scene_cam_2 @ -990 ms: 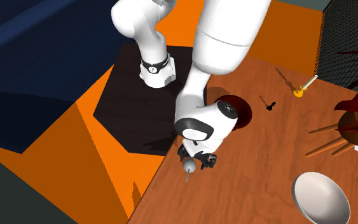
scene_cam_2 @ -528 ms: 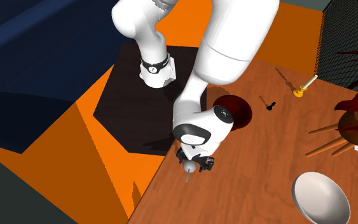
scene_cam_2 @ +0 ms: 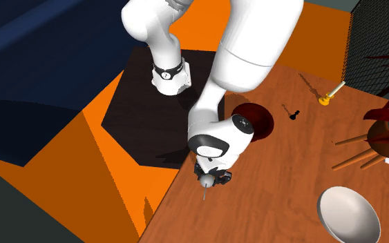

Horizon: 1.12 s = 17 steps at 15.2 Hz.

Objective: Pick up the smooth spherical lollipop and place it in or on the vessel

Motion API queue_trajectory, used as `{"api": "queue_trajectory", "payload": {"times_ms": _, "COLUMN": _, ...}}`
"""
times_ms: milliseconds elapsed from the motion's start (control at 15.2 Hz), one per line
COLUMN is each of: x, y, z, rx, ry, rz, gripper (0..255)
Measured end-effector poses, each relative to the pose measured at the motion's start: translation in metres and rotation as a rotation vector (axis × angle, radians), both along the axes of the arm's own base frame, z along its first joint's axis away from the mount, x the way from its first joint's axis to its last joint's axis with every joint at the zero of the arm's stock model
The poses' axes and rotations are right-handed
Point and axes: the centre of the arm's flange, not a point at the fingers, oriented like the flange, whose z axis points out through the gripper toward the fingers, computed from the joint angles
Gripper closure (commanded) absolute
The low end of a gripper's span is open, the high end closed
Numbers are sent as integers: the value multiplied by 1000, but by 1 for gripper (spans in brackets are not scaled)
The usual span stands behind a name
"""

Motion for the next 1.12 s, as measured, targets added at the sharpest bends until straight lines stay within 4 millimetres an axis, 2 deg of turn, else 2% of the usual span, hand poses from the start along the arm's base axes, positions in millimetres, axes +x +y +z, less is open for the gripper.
{"api": "queue_trajectory", "payload": {"times_ms": 462, "x": 0, "y": 0, "z": 2, "rx": 0, "ry": 0, "rz": 0, "gripper": 255}}
{"api": "queue_trajectory", "payload": {"times_ms": 1122, "x": 1, "y": 0, "z": 52, "rx": 1, "ry": 0, "rz": 0, "gripper": 255}}
